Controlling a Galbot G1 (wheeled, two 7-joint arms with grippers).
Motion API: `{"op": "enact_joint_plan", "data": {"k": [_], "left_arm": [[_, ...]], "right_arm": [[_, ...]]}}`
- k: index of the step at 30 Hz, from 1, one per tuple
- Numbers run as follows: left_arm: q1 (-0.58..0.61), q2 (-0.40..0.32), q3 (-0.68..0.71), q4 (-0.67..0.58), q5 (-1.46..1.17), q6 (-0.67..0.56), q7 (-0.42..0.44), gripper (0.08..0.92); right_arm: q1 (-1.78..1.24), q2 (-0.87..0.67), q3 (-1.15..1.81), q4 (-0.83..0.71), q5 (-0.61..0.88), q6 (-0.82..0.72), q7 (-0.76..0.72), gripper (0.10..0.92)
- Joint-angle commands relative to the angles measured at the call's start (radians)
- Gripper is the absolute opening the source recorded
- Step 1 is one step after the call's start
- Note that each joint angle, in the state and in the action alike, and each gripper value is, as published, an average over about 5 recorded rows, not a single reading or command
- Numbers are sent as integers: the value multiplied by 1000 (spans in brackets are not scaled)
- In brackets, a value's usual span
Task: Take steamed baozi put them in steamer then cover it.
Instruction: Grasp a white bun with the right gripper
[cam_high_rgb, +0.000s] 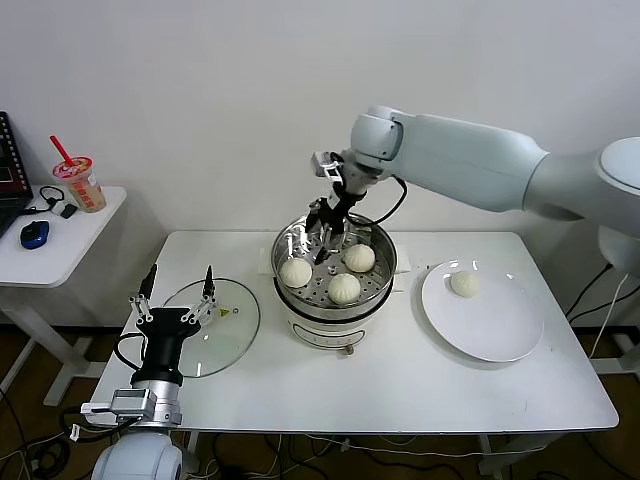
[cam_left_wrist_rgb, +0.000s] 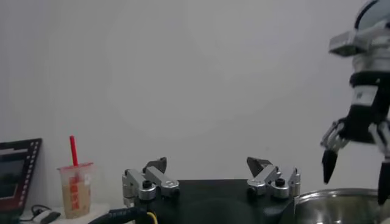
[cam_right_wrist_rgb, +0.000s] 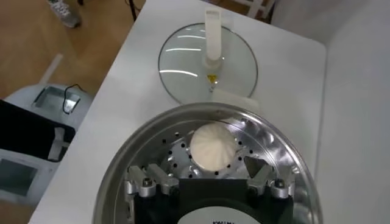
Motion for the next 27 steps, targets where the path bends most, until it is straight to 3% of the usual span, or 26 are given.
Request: {"op": "enact_joint_plan", "data": {"k": [1, 27], "left_arm": [[-9, 0, 23, -3, -9, 4, -12, 823], [8, 10, 35, -2, -8, -8, -18, 823]], "right_arm": [[-89, 81, 8, -76, -72, -9, 9, 823], [-185, 150, 86, -207, -214, 28, 9, 823]]}}
